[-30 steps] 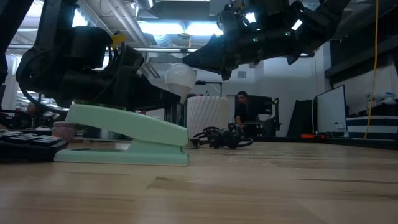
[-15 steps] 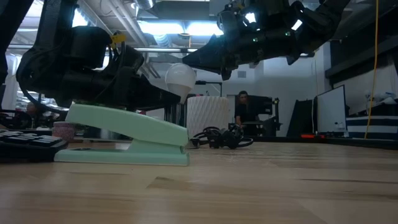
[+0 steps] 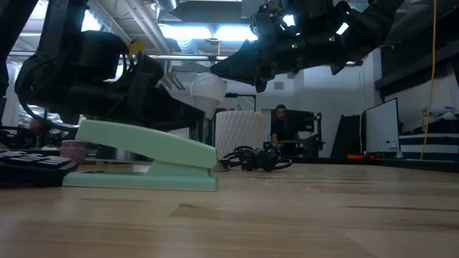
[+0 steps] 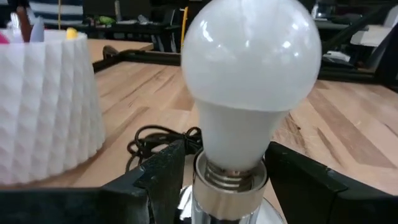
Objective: Screw lightbulb
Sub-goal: Insert the lightbulb into the lamp
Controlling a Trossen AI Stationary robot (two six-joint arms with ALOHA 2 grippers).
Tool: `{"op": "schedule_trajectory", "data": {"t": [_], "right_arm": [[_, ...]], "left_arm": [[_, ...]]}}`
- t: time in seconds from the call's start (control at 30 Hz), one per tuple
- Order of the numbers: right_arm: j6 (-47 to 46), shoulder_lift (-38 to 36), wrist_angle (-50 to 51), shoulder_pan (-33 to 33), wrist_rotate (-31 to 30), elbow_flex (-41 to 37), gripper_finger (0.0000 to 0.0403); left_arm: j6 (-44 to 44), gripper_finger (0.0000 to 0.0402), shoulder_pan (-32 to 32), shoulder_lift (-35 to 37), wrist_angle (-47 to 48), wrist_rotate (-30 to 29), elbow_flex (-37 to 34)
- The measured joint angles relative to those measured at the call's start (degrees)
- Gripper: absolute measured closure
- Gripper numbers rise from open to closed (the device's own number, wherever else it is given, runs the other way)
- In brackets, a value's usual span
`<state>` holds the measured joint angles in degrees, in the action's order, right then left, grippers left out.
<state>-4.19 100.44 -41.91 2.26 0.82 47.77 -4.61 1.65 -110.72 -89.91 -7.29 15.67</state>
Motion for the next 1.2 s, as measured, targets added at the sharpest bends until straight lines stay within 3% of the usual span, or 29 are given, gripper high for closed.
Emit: {"op": "schedule_trajectory", "data": {"t": [0.6,1.2], "right_arm": [[0.0,0.0,0.1,0.0,0.0,0.0,0.0363],[0.0,-0.1,0.7,0.0,-0.1,0.0,0.0363]], "left_arm": [[-12.2,0.0188,0.0,0.7,0.1,0.0,-2.4],[-12.8,0.0188,0.0,8.4,0.5,-0.1,-6.0]]}}
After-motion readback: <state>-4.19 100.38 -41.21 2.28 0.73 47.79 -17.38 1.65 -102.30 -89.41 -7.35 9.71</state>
